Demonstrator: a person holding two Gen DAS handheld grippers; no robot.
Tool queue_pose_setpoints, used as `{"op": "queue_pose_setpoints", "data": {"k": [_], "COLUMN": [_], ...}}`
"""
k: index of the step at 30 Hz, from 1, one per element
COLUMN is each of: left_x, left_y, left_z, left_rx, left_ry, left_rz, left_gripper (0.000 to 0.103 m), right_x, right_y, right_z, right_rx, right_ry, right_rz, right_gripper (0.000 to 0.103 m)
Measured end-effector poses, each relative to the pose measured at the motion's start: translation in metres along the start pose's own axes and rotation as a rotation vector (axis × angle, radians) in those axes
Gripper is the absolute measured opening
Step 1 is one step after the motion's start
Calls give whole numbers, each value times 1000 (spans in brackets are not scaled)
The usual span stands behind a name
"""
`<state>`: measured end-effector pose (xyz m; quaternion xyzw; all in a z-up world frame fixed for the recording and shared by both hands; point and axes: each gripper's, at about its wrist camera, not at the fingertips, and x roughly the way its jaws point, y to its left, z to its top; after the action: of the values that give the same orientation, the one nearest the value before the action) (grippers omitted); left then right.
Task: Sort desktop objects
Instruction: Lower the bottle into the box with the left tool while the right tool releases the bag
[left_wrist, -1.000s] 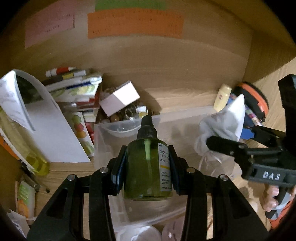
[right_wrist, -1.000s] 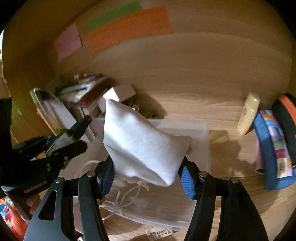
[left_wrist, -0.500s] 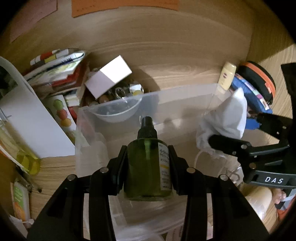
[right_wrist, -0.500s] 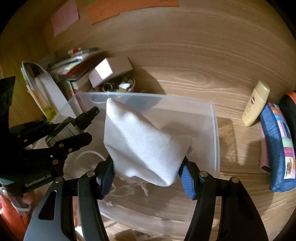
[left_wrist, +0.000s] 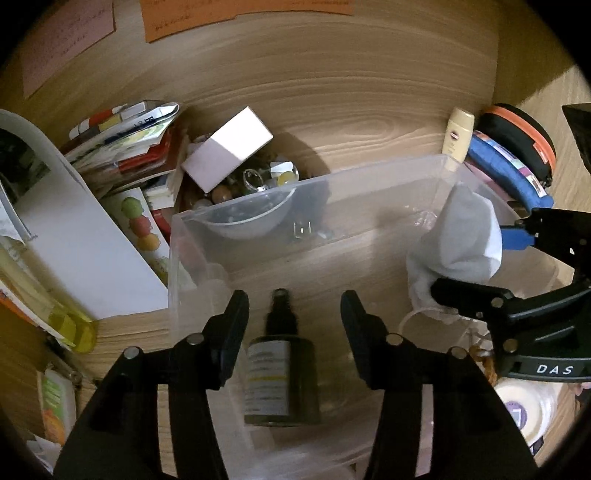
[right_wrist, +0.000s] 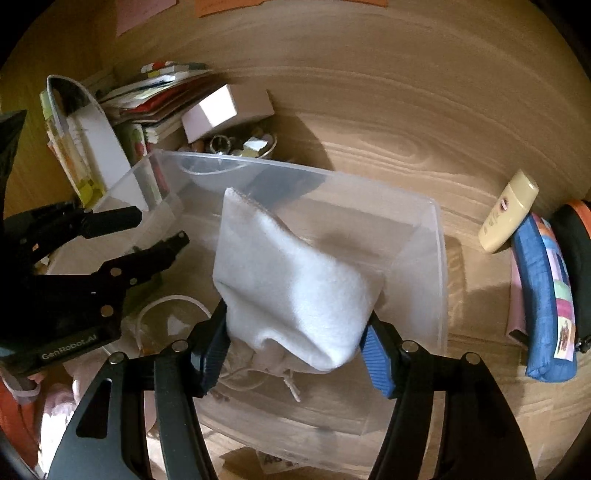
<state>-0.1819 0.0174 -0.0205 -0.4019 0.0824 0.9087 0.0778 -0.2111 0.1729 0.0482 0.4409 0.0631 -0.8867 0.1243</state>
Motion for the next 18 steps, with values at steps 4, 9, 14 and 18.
{"op": "queue_pose_setpoints", "data": {"k": [4, 9, 14, 18], "left_x": [-1, -3, -10, -17], "left_y": [1, 0, -2, -4], "left_z": [-1, -3, -2, -1], "left_rx": [24, 32, 42, 46], "left_ry": [4, 12, -5, -24], "left_rz": [-15, -38, -35, -38], "left_gripper": [55, 65, 67, 67], "right_x": [-2, -5, -13, -29], "right_y": [5, 10, 11, 9], "right_z": [-4, -9, -12, -13], "right_rx": [4, 11, 24, 37], "right_ry": [7, 16, 15, -22], "right_rz": [-4, -8, -1, 0], "right_gripper": [61, 63, 71, 80]}}
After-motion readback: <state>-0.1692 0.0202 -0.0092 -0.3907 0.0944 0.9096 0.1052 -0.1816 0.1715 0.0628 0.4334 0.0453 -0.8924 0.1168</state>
